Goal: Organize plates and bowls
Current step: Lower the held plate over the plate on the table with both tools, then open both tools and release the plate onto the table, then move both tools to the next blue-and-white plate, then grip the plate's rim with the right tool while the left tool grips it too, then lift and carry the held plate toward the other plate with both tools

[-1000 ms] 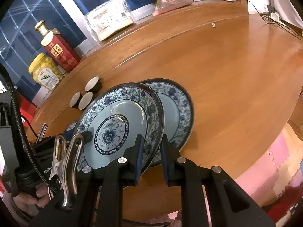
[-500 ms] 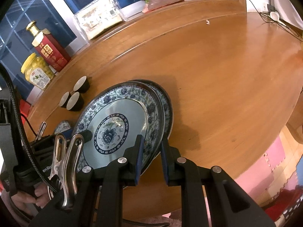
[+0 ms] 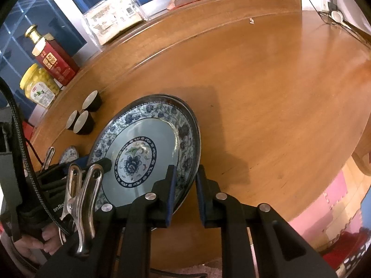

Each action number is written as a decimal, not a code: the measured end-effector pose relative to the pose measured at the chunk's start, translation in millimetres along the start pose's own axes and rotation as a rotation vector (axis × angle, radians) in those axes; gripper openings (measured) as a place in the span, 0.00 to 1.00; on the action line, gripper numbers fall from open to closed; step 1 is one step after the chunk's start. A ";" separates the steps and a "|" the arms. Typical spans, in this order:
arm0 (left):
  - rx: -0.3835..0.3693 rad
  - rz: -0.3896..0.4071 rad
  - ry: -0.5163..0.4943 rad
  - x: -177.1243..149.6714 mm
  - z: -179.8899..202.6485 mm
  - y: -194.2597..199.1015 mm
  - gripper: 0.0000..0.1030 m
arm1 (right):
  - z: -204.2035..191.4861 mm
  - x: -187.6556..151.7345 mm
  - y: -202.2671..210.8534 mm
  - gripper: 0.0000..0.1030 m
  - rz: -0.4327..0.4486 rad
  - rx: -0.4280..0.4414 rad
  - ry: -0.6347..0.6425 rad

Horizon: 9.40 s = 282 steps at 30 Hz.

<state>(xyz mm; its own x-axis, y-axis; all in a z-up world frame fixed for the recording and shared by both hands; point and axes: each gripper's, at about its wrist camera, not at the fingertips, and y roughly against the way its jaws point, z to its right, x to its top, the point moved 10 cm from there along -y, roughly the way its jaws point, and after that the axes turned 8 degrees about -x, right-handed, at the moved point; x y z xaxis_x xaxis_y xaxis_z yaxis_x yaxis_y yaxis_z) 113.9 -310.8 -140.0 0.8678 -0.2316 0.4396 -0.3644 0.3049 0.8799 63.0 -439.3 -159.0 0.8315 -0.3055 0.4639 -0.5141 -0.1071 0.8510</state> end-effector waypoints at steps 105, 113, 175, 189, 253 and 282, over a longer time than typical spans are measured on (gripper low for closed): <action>0.055 0.110 0.105 -5.0 -31.9 51.2 0.58 | -57.3 5.1 12.9 0.50 0.037 0.099 0.153; 0.056 0.121 0.113 -13.7 -53.0 63.1 0.58 | -82.3 -3.2 15.4 0.50 0.037 0.117 0.163; 0.057 0.065 0.208 -71.8 -219.6 74.1 0.58 | -233.5 -59.0 -41.9 0.50 -0.114 0.136 0.238; 0.011 0.044 0.225 -74.6 -226.8 60.1 0.58 | -239.4 -60.0 -63.1 0.46 -0.153 0.095 0.244; -0.052 0.081 0.177 -66.1 -225.2 52.5 0.32 | -229.2 -46.2 -50.0 0.13 0.007 0.102 0.241; -0.043 0.134 0.116 -53.8 -156.0 80.0 0.32 | -170.9 -44.1 -7.7 0.13 0.080 0.123 0.203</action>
<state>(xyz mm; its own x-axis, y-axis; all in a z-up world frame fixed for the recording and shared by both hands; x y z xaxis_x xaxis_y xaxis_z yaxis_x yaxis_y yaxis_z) 90.7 -129.8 -121.3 0.8468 -0.0786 0.5261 -0.4665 0.3654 0.8055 66.2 -263.2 -143.9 0.8062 -0.1224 0.5788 -0.5911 -0.2083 0.7792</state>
